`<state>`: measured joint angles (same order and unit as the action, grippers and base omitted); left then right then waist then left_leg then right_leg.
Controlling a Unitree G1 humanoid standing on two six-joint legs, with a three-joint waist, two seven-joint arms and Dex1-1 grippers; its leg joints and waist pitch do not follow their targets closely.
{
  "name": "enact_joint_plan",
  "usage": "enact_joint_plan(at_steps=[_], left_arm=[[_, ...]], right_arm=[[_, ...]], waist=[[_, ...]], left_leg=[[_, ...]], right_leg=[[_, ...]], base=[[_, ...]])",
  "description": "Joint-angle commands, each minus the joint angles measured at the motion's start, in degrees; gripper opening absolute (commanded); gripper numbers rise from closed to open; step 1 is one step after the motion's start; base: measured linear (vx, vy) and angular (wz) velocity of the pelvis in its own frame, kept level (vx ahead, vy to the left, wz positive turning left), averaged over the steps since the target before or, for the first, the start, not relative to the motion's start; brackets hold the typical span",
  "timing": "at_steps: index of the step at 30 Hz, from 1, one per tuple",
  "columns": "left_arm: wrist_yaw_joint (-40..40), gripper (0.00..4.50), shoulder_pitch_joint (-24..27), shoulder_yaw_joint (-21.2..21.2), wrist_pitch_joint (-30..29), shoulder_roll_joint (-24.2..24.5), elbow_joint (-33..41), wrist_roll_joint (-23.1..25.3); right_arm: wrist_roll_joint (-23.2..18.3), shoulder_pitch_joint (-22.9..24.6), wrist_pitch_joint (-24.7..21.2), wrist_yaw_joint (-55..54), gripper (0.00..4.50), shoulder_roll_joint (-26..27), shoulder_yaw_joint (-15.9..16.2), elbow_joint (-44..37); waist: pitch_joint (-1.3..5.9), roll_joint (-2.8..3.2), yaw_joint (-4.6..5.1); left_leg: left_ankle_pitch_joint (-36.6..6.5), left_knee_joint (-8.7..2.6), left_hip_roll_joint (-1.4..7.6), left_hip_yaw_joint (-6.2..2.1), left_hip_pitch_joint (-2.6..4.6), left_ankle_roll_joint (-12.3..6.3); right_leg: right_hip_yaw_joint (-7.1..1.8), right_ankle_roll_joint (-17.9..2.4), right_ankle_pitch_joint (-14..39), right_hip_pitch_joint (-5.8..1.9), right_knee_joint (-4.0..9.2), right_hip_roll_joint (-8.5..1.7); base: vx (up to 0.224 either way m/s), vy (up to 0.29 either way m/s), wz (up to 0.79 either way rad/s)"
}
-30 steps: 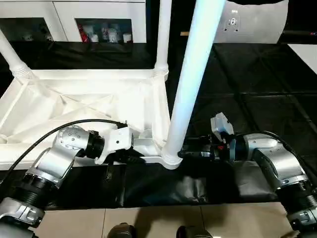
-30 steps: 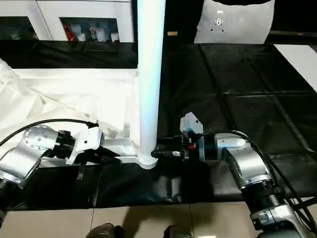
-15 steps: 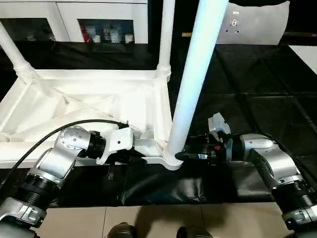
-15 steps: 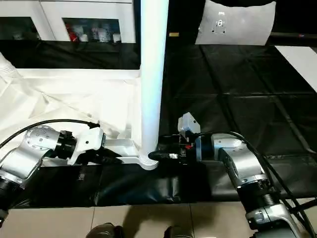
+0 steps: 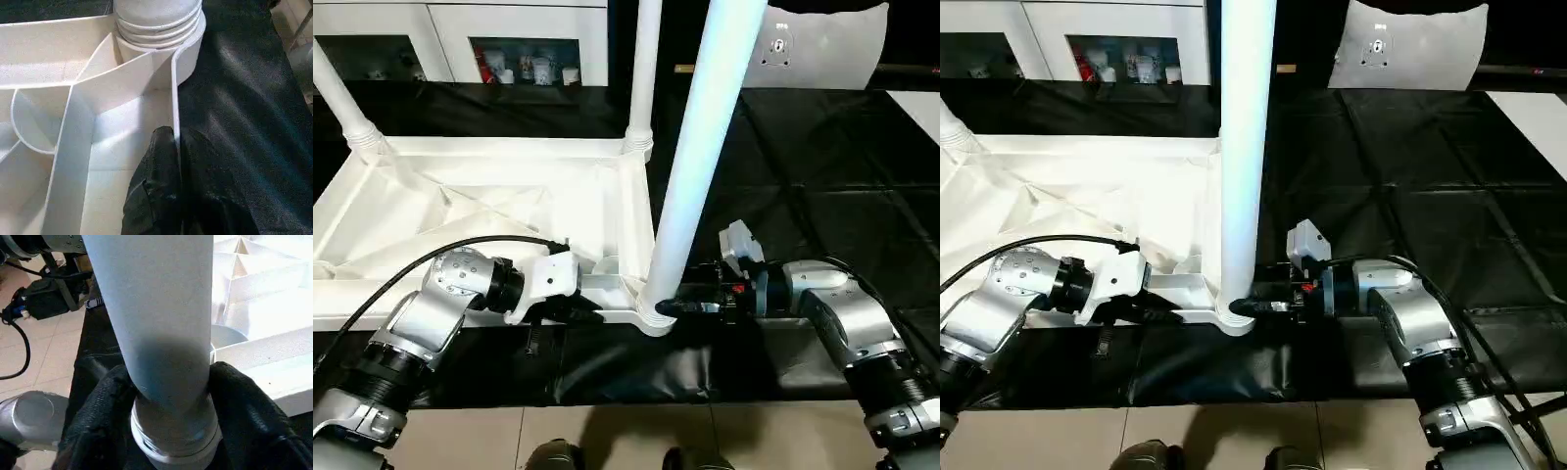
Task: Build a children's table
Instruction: Rotate leg to tighten
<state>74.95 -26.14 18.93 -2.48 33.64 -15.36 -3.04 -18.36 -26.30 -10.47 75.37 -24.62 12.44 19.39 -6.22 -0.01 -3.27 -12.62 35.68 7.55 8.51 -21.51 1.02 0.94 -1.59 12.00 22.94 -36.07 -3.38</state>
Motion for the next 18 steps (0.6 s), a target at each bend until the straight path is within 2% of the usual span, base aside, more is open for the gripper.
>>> enact_joint_plan(at_steps=[1,6,7,9,10,11,12,13,14,16,18], left_arm=[[1.8,0.00,-1.3,1.0,0.9,0.0,1.1,-0.4],[1.9,0.00,-1.3,0.9,0.5,0.1,1.2,-0.4],[1.8,0.00,-1.3,0.7,0.0,0.1,1.1,-0.4],[1.7,0.00,-1.3,0.6,-0.3,0.2,1.0,-0.4],[-0.4,0.00,-1.9,0.2,-2.6,-0.3,0.5,0.2],[-0.7,0.00,-2.0,0.1,-2.9,-0.4,0.4,0.3],[-2.6,0.00,-2.6,-0.8,-4.7,-1.2,-0.1,0.3],[-3.6,0.00,-2.8,-1.2,-5.5,-1.7,-0.3,0.1],[-4.6,0.00,-3.1,-1.7,-6.4,-2.2,-0.5,-0.1],[-9.9,0.00,-4.8,-3.8,-10.3,-4.8,-1.3,-0.2],[-11.4,0.00,-5.2,-4.1,-11.5,-5.6,-1.3,-0.1]], right_arm=[[-0.3,-0.4,-0.1,0.8,2.08,0.2,0.2,0.4],[-0.2,-0.1,-0.2,1.1,1.96,0.4,0.3,0.3],[-0.2,0.1,-0.4,1.0,1.96,0.5,0.2,0.1],[-0.3,0.3,-0.6,0.9,1.96,0.5,0.2,-0.1],[-0.2,0.6,-1.0,-1.7,1.95,1.3,-0.7,-0.1],[-0.2,0.7,-0.9,-2.2,1.95,1.5,-0.9,-0.1],[0.1,0.7,-1.9,-5.9,1.95,2.7,-1.9,0.4],[0.2,0.6,-2.6,-7.8,1.95,3.3,-2.4,0.7],[0.4,0.7,-2.5,-9.2,1.95,3.8,-2.8,0.8],[2.1,1.6,-0.9,-15.0,1.95,6.1,-3.3,0.6],[2.8,1.9,-0.8,-17.4,1.95,7.1,-3.5,0.4]], waist=[[4.85,0.16,0.10],[4.74,0.30,0.09],[4.60,0.55,0.09],[4.57,0.42,0.15],[4.57,0.43,0.18],[4.39,0.80,0.14],[4.42,0.66,0.18],[4.13,0.73,0.31],[4.17,0.68,0.40],[3.69,0.81,0.63],[3.65,0.79,0.79]], left_leg=[[1.8,-4.01,5.12,-0.91,0.77,-8.14],[1.2,-4.09,5.16,-0.94,0.79,-7.92],[0.6,-4.19,5.19,-1.02,0.78,-7.57],[0.1,-4.24,5.19,-0.98,0.82,-7.24],[0.1,-4.26,5.17,-0.96,0.85,-7.12],[-0.1,-4.28,5.16,-1.02,0.83,-6.94],[-0.4,-4.29,5.13,-0.96,0.89,-6.82],[-1.9,-4.48,5.02,-1.05,0.89,-5.72],[-2.3,-4.55,4.98,-1.05,0.88,-5.27],[-4.9,-4.86,4.96,-1.11,0.89,-3.52],[-5.0,-4.95,4.92,-1.23,0.86,-2.86]], right_leg=[[-2.10,-19.4,-3.9,-3.17,2.71,-5.11],[-2.06,-19.5,-3.4,-3.12,2.76,-5.10],[-2.07,-19.5,-2.9,-3.08,2.79,-5.11],[-2.12,-19.5,-2.7,-3.12,2.90,-5.11],[-2.13,-19.5,-2.9,-3.11,2.87,-5.06],[-2.15,-19.5,-2.8,-2.96,2.89,-5.09],[-2.17,-19.5,-2.5,-2.97,3.03,-5.07],[-2.24,-19.4,-0.9,-2.98,3.32,-5.05],[-2.28,-19.3,-0.3,-3.11,3.34,-5.12],[-2.38,-18.6,3.2,-2.95,3.86,-5.12],[-2.35,-18.2,3.7,-2.99,3.85,-5.12]], base=[[0.000,0.000,0.00],[0.000,0.000,0.00],[0.000,0.000,0.00],[0.000,0.000,0.00],[0.000,0.000,0.00],[0.000,0.000,0.00],[0.000,0.000,0.00],[0.000,0.000,0.00],[0.000,0.000,0.00],[0.000,0.000,0.00],[0.000,0.000,0.00]])
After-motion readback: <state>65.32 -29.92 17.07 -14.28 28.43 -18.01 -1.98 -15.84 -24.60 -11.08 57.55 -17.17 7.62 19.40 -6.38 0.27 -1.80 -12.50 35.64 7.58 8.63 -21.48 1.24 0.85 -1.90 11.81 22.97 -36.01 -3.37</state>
